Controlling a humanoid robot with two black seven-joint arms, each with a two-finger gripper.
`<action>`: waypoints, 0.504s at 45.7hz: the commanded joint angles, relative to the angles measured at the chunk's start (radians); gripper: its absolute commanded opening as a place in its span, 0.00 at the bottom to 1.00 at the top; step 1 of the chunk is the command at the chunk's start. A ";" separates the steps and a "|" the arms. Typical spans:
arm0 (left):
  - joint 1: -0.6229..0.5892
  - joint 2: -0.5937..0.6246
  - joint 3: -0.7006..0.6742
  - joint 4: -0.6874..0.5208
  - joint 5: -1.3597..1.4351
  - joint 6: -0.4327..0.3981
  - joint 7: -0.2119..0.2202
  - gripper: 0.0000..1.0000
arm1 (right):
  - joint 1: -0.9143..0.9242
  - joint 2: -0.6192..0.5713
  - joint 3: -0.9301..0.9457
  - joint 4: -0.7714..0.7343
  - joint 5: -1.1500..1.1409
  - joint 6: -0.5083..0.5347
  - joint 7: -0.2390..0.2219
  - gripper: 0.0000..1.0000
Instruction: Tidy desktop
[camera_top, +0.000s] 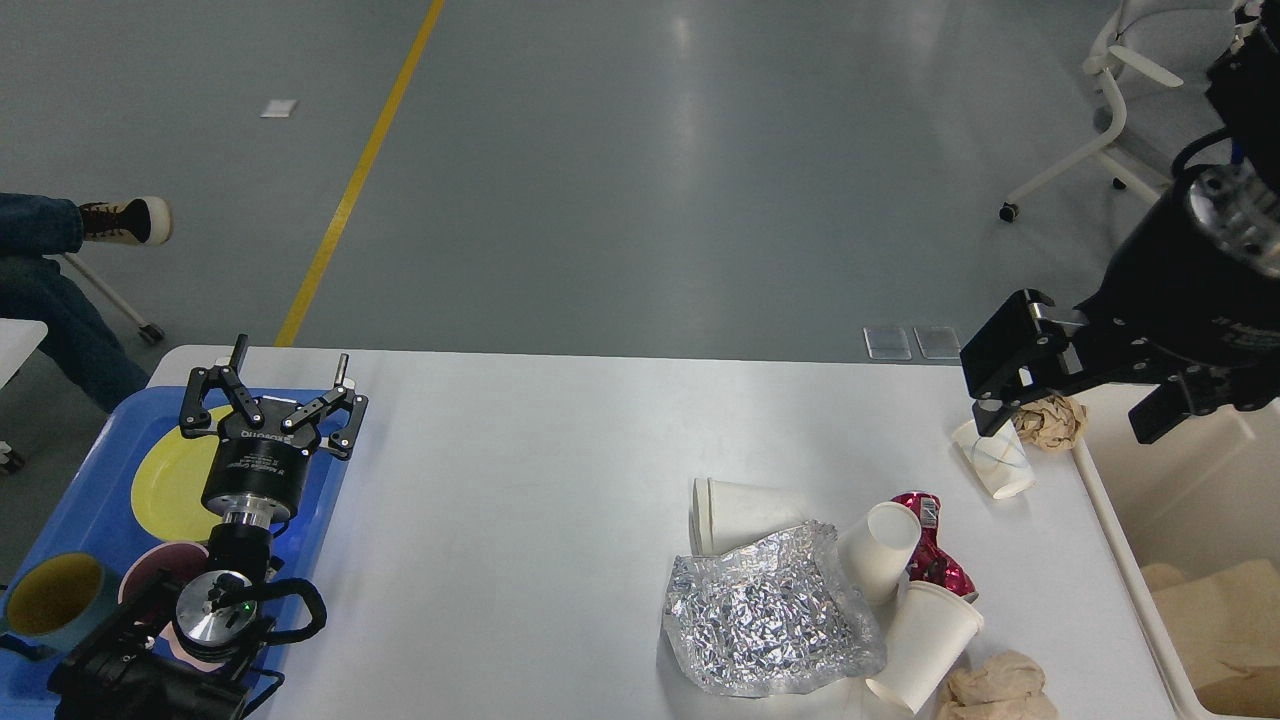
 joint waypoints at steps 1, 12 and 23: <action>0.000 0.000 0.000 0.000 0.000 0.000 0.000 0.96 | -0.002 0.003 0.007 -0.023 -0.001 -0.009 0.000 1.00; 0.000 0.000 0.000 0.000 0.000 -0.002 0.000 0.96 | -0.111 -0.015 -0.035 -0.092 -0.026 -0.124 -0.009 1.00; 0.000 0.000 0.000 0.000 0.000 -0.002 0.000 0.96 | -0.442 -0.101 -0.043 -0.326 -0.028 -0.413 -0.007 1.00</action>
